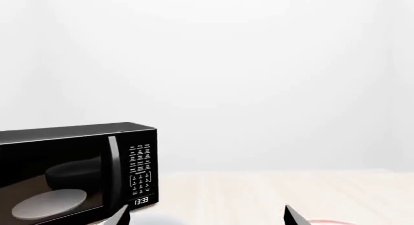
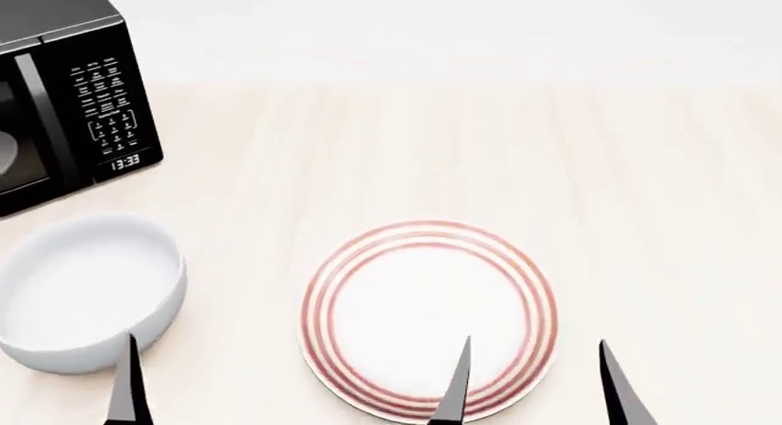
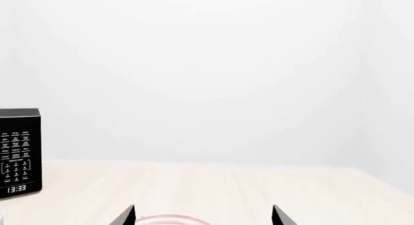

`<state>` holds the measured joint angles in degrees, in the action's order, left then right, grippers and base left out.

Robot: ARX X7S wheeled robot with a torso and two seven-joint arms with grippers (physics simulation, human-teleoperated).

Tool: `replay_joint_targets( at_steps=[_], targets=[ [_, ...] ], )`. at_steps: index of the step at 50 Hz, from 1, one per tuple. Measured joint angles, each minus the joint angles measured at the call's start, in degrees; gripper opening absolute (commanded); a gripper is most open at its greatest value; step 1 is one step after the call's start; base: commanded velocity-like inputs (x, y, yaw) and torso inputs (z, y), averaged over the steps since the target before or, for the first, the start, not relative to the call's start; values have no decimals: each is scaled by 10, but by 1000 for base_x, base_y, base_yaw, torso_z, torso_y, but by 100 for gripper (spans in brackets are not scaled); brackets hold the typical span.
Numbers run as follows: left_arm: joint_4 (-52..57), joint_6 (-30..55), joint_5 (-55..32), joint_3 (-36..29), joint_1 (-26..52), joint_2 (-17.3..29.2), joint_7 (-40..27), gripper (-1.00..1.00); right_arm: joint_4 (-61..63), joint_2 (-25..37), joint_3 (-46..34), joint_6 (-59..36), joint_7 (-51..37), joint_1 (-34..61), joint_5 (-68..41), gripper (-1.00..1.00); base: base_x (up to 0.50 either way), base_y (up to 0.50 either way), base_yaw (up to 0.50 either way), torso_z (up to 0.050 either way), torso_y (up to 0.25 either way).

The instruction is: Pick up the white bowl and put it on the plate.

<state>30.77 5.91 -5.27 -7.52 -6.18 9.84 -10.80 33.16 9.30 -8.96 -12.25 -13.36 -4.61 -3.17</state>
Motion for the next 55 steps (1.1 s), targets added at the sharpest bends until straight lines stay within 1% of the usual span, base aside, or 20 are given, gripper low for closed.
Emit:
replay_joint_targets(
  at_steps=[8, 19, 26, 32, 39, 46, 55],
  targets=[
    [-1, 0, -1, -3, 0, 3, -4, 100, 1, 2, -2, -3, -5, 1, -3, 100, 499, 0, 0, 0, 0],
    [4, 7, -6, -6, 0, 8, -9, 100, 1, 6, -7, -5, -14, 3, 0, 100, 0, 0, 0, 0, 1],
    [33, 42, -9, -5, 3, 13, -18, 100, 1, 9, -10, -4, -17, 3, -1, 100, 0, 0, 0, 0, 0],
    [87, 106, -16, 1, 16, 19, -30, 100, 0, 11, -13, -2, -20, 2, -1, 100, 0, 0, 0, 0, 0],
    [157, 224, -46, 35, 58, 23, -51, 100, 1, 14, -15, -1, -24, 2, -2, 100, 0, 0, 0, 0, 0],
    [194, 347, -89, 96, 122, 30, -66, 100, 5, 17, -17, -4, -27, 2, -4, 100, 0, 0, 0, 0, 0],
    [177, 471, -147, 181, 199, 51, -57, 100, 12, 22, -18, -7, -30, 1, -6, 100, 0, 0, 0, 0, 0]
  ],
)
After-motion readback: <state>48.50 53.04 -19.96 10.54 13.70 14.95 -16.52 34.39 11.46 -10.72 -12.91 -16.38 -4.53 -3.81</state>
